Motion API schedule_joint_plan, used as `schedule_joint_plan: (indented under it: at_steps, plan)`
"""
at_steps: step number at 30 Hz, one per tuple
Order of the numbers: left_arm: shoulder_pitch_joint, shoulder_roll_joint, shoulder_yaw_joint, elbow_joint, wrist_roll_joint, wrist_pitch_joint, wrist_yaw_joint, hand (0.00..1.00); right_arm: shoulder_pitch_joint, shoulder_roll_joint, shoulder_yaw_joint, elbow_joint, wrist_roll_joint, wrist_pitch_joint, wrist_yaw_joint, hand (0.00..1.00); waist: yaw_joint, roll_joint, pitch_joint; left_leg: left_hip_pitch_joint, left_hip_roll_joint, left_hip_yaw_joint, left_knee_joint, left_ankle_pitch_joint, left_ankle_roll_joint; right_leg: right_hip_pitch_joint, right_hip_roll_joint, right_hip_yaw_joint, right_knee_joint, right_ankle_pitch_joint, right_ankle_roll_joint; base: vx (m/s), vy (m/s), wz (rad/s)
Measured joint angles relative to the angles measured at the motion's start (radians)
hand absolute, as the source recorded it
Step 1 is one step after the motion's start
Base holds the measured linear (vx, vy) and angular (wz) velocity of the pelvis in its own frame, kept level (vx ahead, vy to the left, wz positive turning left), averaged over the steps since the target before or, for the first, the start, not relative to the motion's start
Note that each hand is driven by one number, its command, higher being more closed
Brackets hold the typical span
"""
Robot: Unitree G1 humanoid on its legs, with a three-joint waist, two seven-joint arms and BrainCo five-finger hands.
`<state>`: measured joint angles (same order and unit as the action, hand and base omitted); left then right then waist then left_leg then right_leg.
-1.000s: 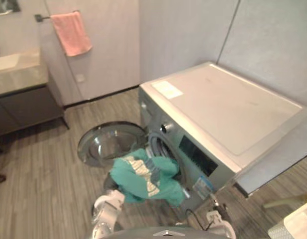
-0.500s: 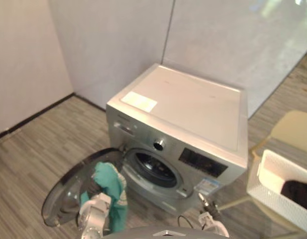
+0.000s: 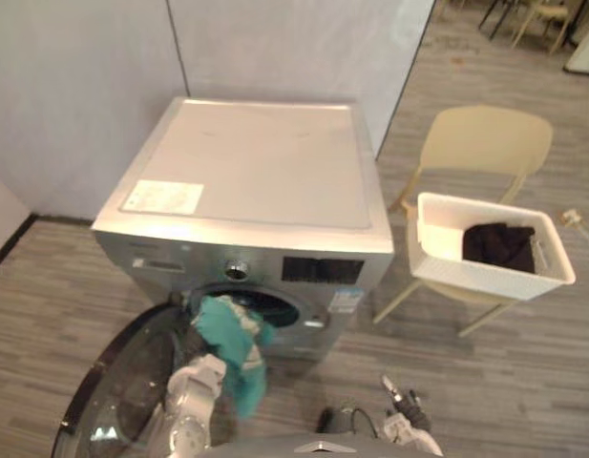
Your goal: Pick up the laundry basket with both hands and put the clothes into the washing machine.
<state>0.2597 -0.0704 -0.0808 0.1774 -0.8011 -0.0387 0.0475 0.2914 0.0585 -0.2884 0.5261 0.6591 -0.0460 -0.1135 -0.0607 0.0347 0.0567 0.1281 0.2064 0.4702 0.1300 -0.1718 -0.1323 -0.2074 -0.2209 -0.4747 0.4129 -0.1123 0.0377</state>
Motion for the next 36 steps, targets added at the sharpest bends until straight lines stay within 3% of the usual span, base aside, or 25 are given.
schedule_joint_plan:
  at_steps: [4,7,8,10,12,14,16,17,19,21,23,30,36]
  plan:
    - [-0.010,-0.001,-0.003,0.005,-0.001,0.000,-0.002,1.00,0.017,0.000,0.011,-0.003,-0.036,0.002,0.001,0.00,0.013,-0.003,0.007,0.005,0.049,-0.008,0.100,-0.017,0.031,0.054,0.018,-0.022,0.000,-0.057,-0.003,0.06,-0.070,0.13]
    - [-0.003,0.001,-0.017,0.015,-0.001,0.000,-0.011,1.00,0.019,0.000,0.007,-0.002,-0.038,0.001,0.002,0.00,0.027,-0.005,0.009,-0.091,0.104,-0.047,0.311,-0.007,0.089,0.085,0.028,-0.029,-0.018,-0.082,-0.001,0.03,-0.102,0.07]
    - [0.001,0.003,-0.028,0.034,-0.001,0.000,-0.016,1.00,0.018,0.000,0.008,-0.002,-0.039,0.002,0.001,0.00,0.027,-0.004,0.010,-0.119,0.111,-0.068,0.352,0.023,0.128,0.097,0.034,-0.024,-0.046,-0.078,-0.007,0.05,-0.082,-0.04]
    - [0.007,0.014,-0.041,0.055,-0.001,0.008,-0.018,1.00,0.016,0.000,0.010,-0.001,-0.040,0.004,0.000,0.00,0.027,-0.014,0.017,-0.156,0.121,-0.082,0.397,0.054,0.123,0.104,0.036,-0.015,-0.083,-0.067,-0.023,0.06,-0.067,-0.13]
    - [0.016,0.016,-0.059,0.081,0.000,0.028,-0.029,1.00,0.000,-0.001,0.012,-0.001,-0.043,0.006,0.002,0.00,0.034,-0.023,0.035,-0.192,0.116,-0.086,0.387,-0.013,0.091,0.097,0.029,0.031,-0.108,-0.053,-0.039,0.06,-0.040,-0.48]
    - [0.027,0.018,-0.074,0.079,0.000,0.030,-0.031,1.00,-0.001,-0.002,0.014,-0.001,-0.057,0.006,0.004,0.00,0.036,-0.030,0.040,-0.213,0.096,-0.082,0.285,-0.014,0.085,0.067,0.011,0.056,-0.092,-0.035,-0.018,0.06,0.038,-0.55]
    - [0.022,0.018,-0.102,0.074,0.000,0.031,-0.035,1.00,-0.004,-0.026,0.023,-0.004,-0.070,0.005,0.005,0.00,0.032,0.001,0.059,-0.231,0.085,-0.071,0.163,0.163,0.090,0.018,0.013,0.085,-0.040,-0.044,0.002,0.06,0.133,-0.48]
    - [0.012,0.023,-0.113,0.071,0.000,0.032,-0.037,1.00,-0.015,-0.037,0.035,-0.001,-0.073,0.008,0.004,0.00,0.024,-0.004,0.087,-0.233,0.081,-0.053,0.164,0.121,0.034,-0.020,-0.004,0.109,0.016,-0.055,0.018,0.04,0.187,-0.29]
    - [-0.024,0.055,-0.117,0.046,0.000,0.032,-0.038,1.00,-0.043,-0.031,0.065,-0.008,-0.077,0.008,0.004,0.00,0.015,-0.033,0.133,-0.266,0.060,-0.034,0.193,0.081,0.035,-0.099,-0.039,0.139,0.087,-0.058,0.021,-0.02,0.171,-0.16]
    - [-0.077,0.082,-0.121,0.005,0.000,0.030,-0.038,1.00,-0.068,-0.029,0.094,-0.059,-0.076,0.007,0.004,0.00,0.025,-0.057,0.200,-0.380,0.086,-0.027,0.322,-0.002,0.028,-0.195,-0.051,0.157,0.147,-0.064,0.029,-0.14,0.152,-0.08]
    - [-0.103,0.086,-0.128,-0.009,0.000,0.030,-0.037,1.00,-0.075,-0.033,0.120,-0.111,-0.075,0.006,0.004,0.00,0.030,-0.052,0.250,-0.436,0.111,-0.036,0.427,-0.055,0.040,-0.229,-0.057,0.167,0.190,-0.075,0.038,-0.15,0.141,-0.10]
    - [-0.244,0.099,-0.203,-0.038,0.049,0.025,-0.022,1.00,-0.120,-0.026,0.172,-0.261,-0.033,-0.013,0.000,0.00,0.047,-0.031,0.301,-0.708,0.189,-0.102,0.717,-0.177,0.058,-0.461,-0.072,0.193,0.392,-0.137,0.028,-0.12,0.049,-0.02]
    - [-0.583,0.131,-0.133,0.021,0.036,-0.016,0.073,1.00,-0.133,-0.017,0.173,-0.470,0.055,-0.054,-0.005,0.00,0.043,-0.033,0.377,-0.953,0.272,-0.159,0.934,-0.241,0.057,-0.707,-0.053,0.242,0.574,-0.169,0.007,-0.10,-0.027,-0.20]
